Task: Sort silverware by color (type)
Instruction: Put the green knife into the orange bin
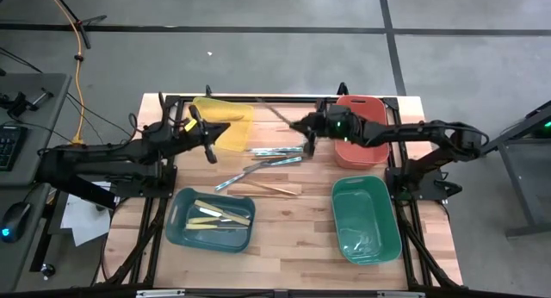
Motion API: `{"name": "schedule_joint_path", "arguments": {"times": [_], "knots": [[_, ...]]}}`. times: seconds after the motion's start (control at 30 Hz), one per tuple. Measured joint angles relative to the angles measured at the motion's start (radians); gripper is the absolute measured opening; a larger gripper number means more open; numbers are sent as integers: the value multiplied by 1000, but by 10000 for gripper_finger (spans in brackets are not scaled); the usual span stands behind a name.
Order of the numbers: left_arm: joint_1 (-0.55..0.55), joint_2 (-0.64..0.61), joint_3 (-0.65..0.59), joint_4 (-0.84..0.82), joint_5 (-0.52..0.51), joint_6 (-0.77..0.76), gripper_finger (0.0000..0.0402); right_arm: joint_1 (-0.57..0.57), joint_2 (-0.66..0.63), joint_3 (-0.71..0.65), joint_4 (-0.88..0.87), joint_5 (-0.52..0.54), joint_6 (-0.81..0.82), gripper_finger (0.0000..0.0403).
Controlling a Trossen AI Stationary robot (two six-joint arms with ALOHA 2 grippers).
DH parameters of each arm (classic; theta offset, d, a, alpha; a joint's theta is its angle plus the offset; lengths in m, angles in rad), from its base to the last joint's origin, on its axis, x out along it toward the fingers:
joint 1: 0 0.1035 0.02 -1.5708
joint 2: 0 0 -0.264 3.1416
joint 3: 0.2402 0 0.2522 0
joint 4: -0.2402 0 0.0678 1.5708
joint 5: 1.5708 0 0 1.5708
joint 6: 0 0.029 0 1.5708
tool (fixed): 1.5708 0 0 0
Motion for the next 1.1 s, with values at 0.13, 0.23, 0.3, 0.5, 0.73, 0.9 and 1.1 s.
{"name": "schedule_joint_path", "arguments": {"times": [0.13, 0.23, 0.3, 0.5, 0.73, 0.9, 1.1], "knots": [[56, 0, 0, -1, -2, 73, 0, -95, 0, 29, -2, -51, -49, 12], [93, 0, 0, -1, -2, 96, 0, -157, 0, 36, -2, -100, -39, 12], [112, 0, 0, -3, -3, 96, 0, -188, 0, 36, -6, -132, -23, 12], [137, 0, 0, -23, -2, 95, 0, -223, 0, 36, -26, -148, 13, 12], [137, 0, 0, -67, 5, -16, 0, -182, -65, 36, -174, -39, 51, 12], [117, 0, 1, -125, 79, -117, 0, -123, -207, 37, -383, 160, 111, 12], [65, 1, 1, -145, 117, -193, 0, -30, -354, 37, -690, 423, 278, 12]]}}
